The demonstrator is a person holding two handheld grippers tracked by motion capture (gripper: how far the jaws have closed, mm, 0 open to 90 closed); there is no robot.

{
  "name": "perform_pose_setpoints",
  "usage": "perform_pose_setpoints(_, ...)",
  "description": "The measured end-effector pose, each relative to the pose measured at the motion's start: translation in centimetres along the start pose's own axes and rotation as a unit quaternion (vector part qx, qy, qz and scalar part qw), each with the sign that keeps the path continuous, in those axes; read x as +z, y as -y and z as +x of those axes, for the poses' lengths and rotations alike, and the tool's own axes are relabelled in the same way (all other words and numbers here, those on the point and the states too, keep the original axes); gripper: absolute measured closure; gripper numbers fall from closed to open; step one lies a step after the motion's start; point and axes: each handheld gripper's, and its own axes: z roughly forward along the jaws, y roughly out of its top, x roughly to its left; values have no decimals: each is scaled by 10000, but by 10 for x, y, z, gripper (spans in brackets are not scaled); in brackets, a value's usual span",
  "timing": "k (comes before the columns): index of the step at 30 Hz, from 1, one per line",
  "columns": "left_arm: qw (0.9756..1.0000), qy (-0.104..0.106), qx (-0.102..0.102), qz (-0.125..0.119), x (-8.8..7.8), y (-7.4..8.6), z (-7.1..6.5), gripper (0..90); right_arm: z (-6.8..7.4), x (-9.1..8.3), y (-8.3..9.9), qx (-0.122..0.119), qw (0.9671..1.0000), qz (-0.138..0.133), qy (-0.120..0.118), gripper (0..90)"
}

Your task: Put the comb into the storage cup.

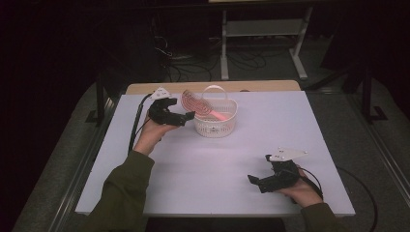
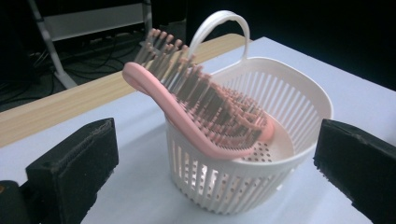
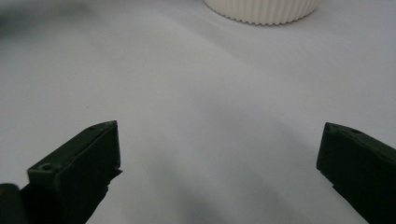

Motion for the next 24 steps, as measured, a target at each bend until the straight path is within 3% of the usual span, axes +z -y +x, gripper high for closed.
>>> perform_pose_setpoints(7, 9994, 110, 190, 281, -4, 5, -5, 0, 0, 0, 0, -4, 10000, -8, 1, 0)
perform_pose_setpoints(13, 9989, 128, 317, 321, -9, 11, -9, 0, 0, 0, 0, -2, 10000, -15, 10, 0)
perform_pose_setpoints(24, 9983, 227, 375, 378, -24, 24, -16, 0, 0, 0, 0, -5, 10000, -8, 13, 0)
